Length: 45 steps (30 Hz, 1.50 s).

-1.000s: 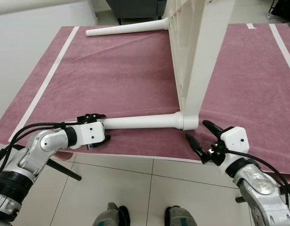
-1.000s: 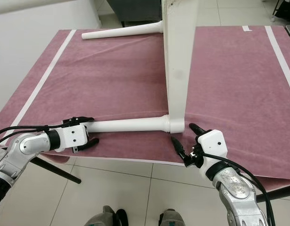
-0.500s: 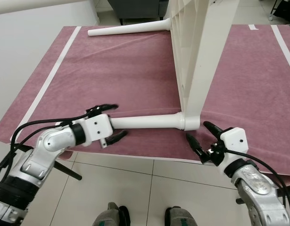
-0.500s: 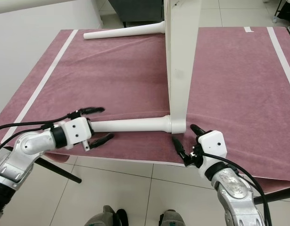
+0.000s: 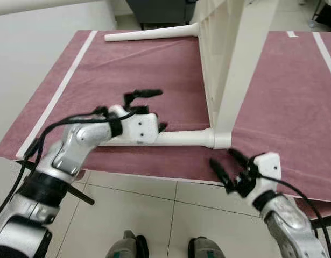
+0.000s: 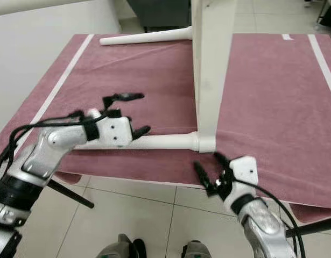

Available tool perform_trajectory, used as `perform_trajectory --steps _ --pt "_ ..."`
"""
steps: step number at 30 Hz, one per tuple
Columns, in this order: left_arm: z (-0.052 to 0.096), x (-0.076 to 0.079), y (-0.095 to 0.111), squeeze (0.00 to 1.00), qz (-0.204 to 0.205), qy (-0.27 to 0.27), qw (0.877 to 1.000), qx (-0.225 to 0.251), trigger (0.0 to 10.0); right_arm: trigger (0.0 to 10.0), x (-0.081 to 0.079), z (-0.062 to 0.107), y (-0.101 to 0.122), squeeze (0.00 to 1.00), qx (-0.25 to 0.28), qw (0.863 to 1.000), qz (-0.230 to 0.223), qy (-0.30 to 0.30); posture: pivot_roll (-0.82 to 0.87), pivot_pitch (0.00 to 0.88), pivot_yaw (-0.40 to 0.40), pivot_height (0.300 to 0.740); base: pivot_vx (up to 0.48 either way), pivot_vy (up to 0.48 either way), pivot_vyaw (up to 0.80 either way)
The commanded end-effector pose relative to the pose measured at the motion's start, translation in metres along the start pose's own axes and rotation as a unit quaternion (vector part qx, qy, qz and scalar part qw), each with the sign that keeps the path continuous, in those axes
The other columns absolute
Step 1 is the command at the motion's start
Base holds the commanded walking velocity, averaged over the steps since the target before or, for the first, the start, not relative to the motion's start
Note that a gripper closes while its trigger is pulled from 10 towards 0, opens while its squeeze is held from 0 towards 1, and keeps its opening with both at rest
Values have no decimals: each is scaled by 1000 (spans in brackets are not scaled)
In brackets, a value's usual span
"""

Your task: Building children table

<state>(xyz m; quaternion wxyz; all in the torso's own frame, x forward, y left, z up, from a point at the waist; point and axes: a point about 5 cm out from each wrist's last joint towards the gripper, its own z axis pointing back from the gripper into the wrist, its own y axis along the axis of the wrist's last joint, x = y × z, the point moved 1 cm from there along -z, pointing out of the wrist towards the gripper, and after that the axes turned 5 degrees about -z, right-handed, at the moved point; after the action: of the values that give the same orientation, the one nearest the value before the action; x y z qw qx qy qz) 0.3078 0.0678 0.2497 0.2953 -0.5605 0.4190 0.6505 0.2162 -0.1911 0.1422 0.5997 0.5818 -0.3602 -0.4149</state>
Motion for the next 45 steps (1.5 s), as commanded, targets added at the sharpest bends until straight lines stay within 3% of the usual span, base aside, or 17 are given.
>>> perform_trajectory --steps 1,4,6,10,12,13,14,15,19,24,29,30,34,37,40,42,45 --pt "6 -26 0 0 -17 221 975 -12 10000 10000 -2 3 3 0 2 1000 -10 14 -122 111 115 740 0 0 0" --pt "6 -43 8 0 -52 254 966 13 10000 10000 -5 8 5 0 0 998 -40 39 -123 109 113 740 0 0 0" --pt "9 -60 16 0 -88 289 953 36 10000 10000 -11 10 6 0 1 994 -78 71 -125 109 113 740 0 0 0" --pt "10 -67 19 0 -102 306 945 46 10000 10000 -14 9 8 0 6 993 -93 79 -124 108 110 740 0 0 0" --pt "13 -73 22 0 -117 323 938 53 10000 10000 -16 6 9 0 14 991 -108 79 -124 108 110 740 0 0 0" --pt "18 -85 27 0 -137 352 924 64 10000 10000 -20 -1 7 0 18 990 -113 79 -116 108 102 740 0 0 0" --pt "18 -85 27 0 -137 352 924 64 10000 10000 -20 -1 7 0 18 990 -113 79 -116 108 102 740 0 0 0" --pt "21 -95 32 0 -153 372 912 74 10000 10000 -23 -7 7 0 20 989 -119 80 -111 107 99 740 0 0 0" --pt "26 -107 40 0 -177 394 897 100 10000 10000 -29 -16 5 0 19 988 -122 89 -98 105 90 740 0 0 0" --pt "21 -91 37 0 -167 332 920 120 10000 10000 -28 -23 5 0 15 989 -117 92 -103 103 98 740 0 0 0" --pt "24 -85 31 0 -164 327 924 110 10000 10000 -27 -24 6 0 15 990 -114 85 -109 103 103 740 0 0 0" --pt "34 -78 10 0 -141 337 930 44 10000 10000 -23 -28 5 0 23 992 -114 54 -112 101 115 740 0 0 0" --pt "38 -74 1 0 -133 339 931 17 10000 10000 -21 -30 4 0 26 992 -115 43 -112 101 115 740 0 0 0" --pt "59 -47 -41 0 -76 320 937 -118 10000 10000 -16 -36 0 0 28 993 -118 9 -97 93 115 740 0 0 0" --pt "67 -35 -55 0 -46 304 938 -161 10000 10000 -14 -38 -1 0 29 993 -118 0 -90 92 112 740 0 0 0" --pt "81 -12 -78 0 59 305 924 -222 10000 10000 -12 -43 -1 0 31 993 -117 -6 -81 91 106 740 0 0 0" --pt "84 -5 -84 0 101 308 916 -238 10000 10000 -12 -45 -1 0 31 993 -116 -7 -80 91 106 740 0 0 0"
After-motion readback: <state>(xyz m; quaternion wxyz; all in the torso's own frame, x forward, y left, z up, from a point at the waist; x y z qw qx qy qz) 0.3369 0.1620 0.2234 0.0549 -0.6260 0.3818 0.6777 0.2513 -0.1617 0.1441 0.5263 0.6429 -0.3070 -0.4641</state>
